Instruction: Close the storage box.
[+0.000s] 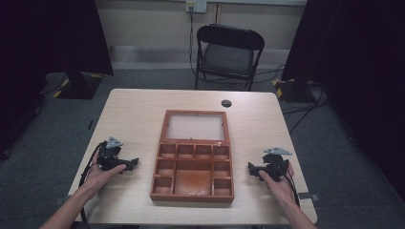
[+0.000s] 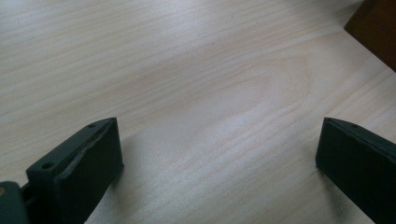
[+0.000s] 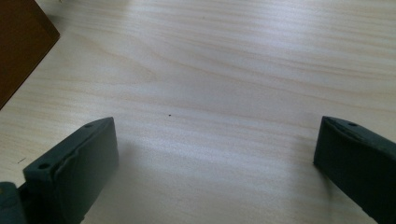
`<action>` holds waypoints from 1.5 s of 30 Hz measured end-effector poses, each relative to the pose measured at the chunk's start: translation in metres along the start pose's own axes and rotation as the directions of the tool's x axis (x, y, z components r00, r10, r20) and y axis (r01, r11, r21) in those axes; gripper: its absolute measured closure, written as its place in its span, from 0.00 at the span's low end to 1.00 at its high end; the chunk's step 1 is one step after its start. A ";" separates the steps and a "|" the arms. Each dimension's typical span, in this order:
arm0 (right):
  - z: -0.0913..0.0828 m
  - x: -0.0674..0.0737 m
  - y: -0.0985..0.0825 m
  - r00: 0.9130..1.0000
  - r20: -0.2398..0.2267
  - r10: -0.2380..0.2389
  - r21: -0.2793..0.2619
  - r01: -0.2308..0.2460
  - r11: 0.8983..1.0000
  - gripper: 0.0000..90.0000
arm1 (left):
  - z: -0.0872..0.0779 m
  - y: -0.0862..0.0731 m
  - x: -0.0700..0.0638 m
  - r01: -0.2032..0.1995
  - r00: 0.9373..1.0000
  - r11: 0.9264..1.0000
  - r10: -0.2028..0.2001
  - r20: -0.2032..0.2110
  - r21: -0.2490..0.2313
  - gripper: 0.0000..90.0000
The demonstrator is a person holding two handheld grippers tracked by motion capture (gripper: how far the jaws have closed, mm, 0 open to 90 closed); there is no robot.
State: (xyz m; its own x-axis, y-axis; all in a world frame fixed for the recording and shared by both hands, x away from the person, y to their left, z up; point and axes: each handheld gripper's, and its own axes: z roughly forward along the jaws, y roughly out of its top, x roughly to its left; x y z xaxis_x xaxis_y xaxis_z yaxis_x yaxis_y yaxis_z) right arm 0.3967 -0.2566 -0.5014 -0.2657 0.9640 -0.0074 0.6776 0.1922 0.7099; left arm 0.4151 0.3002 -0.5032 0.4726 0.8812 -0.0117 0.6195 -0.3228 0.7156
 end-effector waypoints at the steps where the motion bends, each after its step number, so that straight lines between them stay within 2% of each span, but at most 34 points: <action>1: 0.000 0.001 0.000 1.000 0.006 0.004 -0.001 -0.004 1.000 0.00 | -0.001 0.001 0.001 -0.011 1.000 1.000 0.011 0.000 0.008 0.00; 3: 0.000 0.001 -0.001 1.000 0.012 0.009 -0.003 -0.009 1.000 0.00 | -0.001 0.001 0.000 0.005 1.000 1.000 -0.005 -0.002 0.005 0.02; 4: -0.001 0.002 -0.001 1.000 0.017 0.013 -0.001 -0.013 1.000 0.00 | -0.005 0.002 0.001 0.014 1.000 1.000 -0.014 -0.009 0.008 0.10; 5: -0.001 0.002 -0.001 1.000 0.011 0.015 0.002 -0.015 1.000 0.00 | -0.006 0.002 0.002 0.022 1.000 1.000 -0.022 -0.004 0.006 0.14; 7: -0.001 0.003 -0.001 1.000 0.015 0.017 0.002 -0.017 1.000 0.00 | -0.007 0.002 0.003 0.028 1.000 1.000 -0.028 0.003 0.008 0.16; 10: -0.002 0.003 0.000 1.000 0.008 0.010 0.008 -0.010 1.000 0.01 | -0.008 0.002 0.002 0.010 1.000 1.000 -0.010 0.005 0.017 0.17; 11: -0.003 0.003 0.000 1.000 0.011 0.017 0.005 -0.017 1.000 0.07 | -0.008 0.002 0.001 0.014 1.000 1.000 -0.014 0.008 0.016 0.17; 12: -0.005 0.003 0.001 1.000 0.019 0.024 -0.014 -0.023 1.000 0.19 | -0.008 0.003 0.000 0.011 1.000 1.000 -0.012 0.019 0.023 0.18; 13: -0.005 0.003 0.001 1.000 0.019 0.024 -0.014 -0.023 1.000 0.19 | -0.008 0.003 0.000 0.011 1.000 1.000 -0.012 0.019 0.023 0.18; 14: -0.006 0.002 0.002 0.999 -0.001 0.039 -0.018 -0.039 0.999 0.14 | -0.009 0.005 -0.001 0.009 0.999 1.000 -0.010 0.035 0.030 0.18; 16: -0.006 0.003 0.002 0.998 -0.007 0.057 -0.019 -0.057 0.998 0.17 | -0.010 0.007 -0.001 0.008 0.999 1.000 -0.009 0.047 0.024 0.18; 21: -0.006 0.006 0.003 0.999 -0.012 0.031 -0.017 -0.031 0.999 0.16 | -0.014 0.011 0.000 0.028 0.997 1.000 -0.029 0.070 0.006 0.18; 22: -0.009 0.006 0.005 0.999 -0.033 0.032 -0.030 -0.033 0.999 0.16 | -0.015 0.012 0.001 0.027 0.997 1.000 -0.027 0.073 0.002 0.19; 24: -0.011 0.006 0.007 0.999 -0.039 0.027 -0.037 -0.029 0.999 0.16 | -0.017 0.014 0.000 0.029 0.997 1.000 -0.028 0.071 -0.011 0.20; 26: -0.019 0.002 0.013 0.998 -0.049 0.045 -0.088 -0.049 0.995 0.17 | -0.019 0.016 -0.001 0.033 0.996 0.999 -0.031 0.080 -0.019 0.22; 28: -0.024 0.001 0.016 0.998 -0.050 0.043 -0.108 -0.048 0.993 0.17 | -0.024 0.019 -0.003 0.034 0.995 0.999 -0.032 0.093 -0.030 0.23; 31: -0.027 0.000 0.018 0.997 -0.062 0.042 -0.106 -0.048 0.993 0.17 | -0.026 0.021 -0.005 0.038 0.995 0.999 -0.035 0.093 -0.035 0.22; 32: -0.028 0.000 0.020 0.998 -0.062 0.029 -0.112 -0.036 0.993 0.18 | -0.028 0.025 -0.007 0.017 0.997 0.999 -0.014 0.081 -0.043 0.22; 33: -0.028 0.000 0.020 0.998 -0.062 0.029 -0.112 -0.036 0.993 0.18 | -0.028 0.025 -0.007 0.017 0.997 0.999 -0.014 0.081 -0.043 0.22; 34: -0.029 0.002 0.022 0.997 -0.069 0.018 -0.107 -0.025 0.994 0.19 | -0.030 0.028 -0.011 -0.009 0.998 0.997 0.014 0.068 -0.071 0.21; 35: -0.029 0.002 0.022 0.997 -0.069 0.018 -0.107 -0.025 0.994 0.19 | -0.030 0.028 -0.011 -0.009 0.998 0.997 0.014 0.068 -0.071 0.21; 36: -0.031 0.003 0.025 0.997 -0.071 0.008 -0.115 -0.017 0.993 0.21 | -0.030 0.033 -0.012 -0.009 0.995 0.998 0.014 0.099 -0.056 0.21; 41: -0.033 0.004 0.035 0.996 -0.089 0.005 -0.145 -0.018 0.989 0.20 | -0.030 0.042 -0.016 -0.017 0.996 0.996 0.026 0.089 -0.092 0.21; 43: -0.033 0.004 0.040 0.995 -0.102 0.013 -0.152 -0.029 0.988 0.20 | -0.027 0.046 -0.017 -0.007 0.995 0.997 0.015 0.102 -0.076 0.21; 45: -0.032 0.005 0.044 0.993 -0.117 0.019 -0.159 -0.038 0.987 0.21 | -0.025 0.051 -0.019 -0.025 0.995 0.997 0.031 0.094 -0.073 0.21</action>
State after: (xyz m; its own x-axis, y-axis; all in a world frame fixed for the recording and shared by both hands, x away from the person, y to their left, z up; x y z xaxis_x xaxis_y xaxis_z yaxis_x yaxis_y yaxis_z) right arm 0.4032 -0.2489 -0.4471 -0.3313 0.9393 0.0890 0.5697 0.1239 0.8125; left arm 0.4220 0.2758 -0.4485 0.5485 0.8344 -0.0545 0.5605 -0.3185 0.7645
